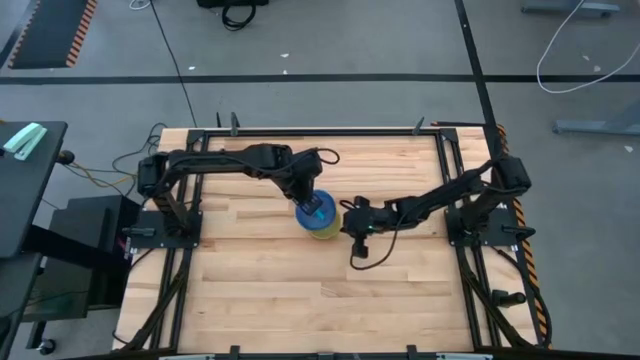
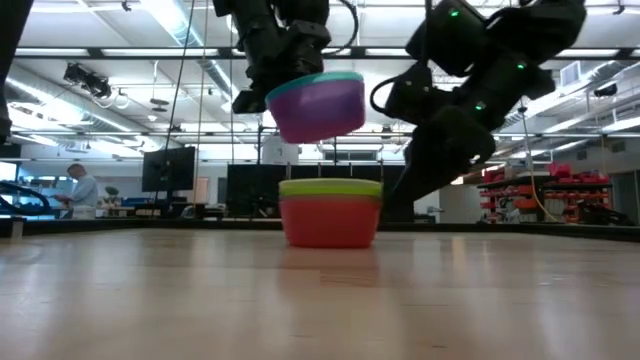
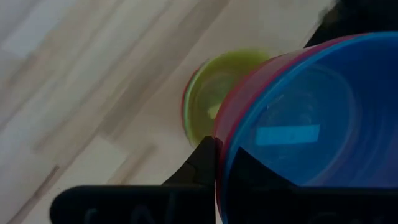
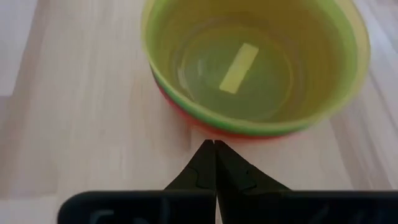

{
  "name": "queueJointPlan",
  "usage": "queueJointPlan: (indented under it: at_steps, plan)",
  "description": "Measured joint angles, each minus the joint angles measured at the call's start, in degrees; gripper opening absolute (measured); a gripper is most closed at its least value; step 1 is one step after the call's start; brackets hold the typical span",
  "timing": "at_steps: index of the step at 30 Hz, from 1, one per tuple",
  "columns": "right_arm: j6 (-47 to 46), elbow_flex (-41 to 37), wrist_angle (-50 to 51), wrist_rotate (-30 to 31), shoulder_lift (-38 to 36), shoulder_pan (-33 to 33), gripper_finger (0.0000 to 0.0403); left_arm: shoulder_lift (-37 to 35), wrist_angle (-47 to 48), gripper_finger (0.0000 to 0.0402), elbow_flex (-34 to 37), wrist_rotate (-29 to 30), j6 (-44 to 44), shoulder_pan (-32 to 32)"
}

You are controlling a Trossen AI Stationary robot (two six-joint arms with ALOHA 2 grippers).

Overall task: Nest bowls inside each other
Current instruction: Stack the left stacked bowls on the right stacked bowls

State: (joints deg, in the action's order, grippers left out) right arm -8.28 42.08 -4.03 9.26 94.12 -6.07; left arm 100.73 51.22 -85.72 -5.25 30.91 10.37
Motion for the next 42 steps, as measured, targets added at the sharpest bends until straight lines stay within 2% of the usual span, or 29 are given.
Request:
queueJointPlan:
  at_steps: [6, 24, 35, 39, 42]
  plan:
    - [2.00, 1.74, 0.05, -0.08, 1.00, 0.97, 0.0000, 2.95, 2.85, 0.0012, 0.05, -0.79, 0.03, 0.03]
    - [1.92, 1.54, 6.84, 0.16, -0.87, 1.07, 0.0000, 9.15, -0.52, 0.0011, 0.05, -2.50, -1.47, 3.02]
    - [2.96, 1.56, 7.72, 0.54, -0.88, 1.07, 0.0000, 10.01, -0.76, 0.0015, 0.05, -2.61, -1.63, 3.68]
    - [3.54, 1.54, 8.11, 1.27, -2.51, 1.07, 0.0000, 10.01, -0.79, 0.0013, 0.05, -2.59, -1.65, 3.68]
    - [3.58, 1.54, 9.04, 1.27, -5.45, 1.07, 0.0000, 10.01, -0.79, 0.0029, 0.05, -2.65, -1.65, 3.68]
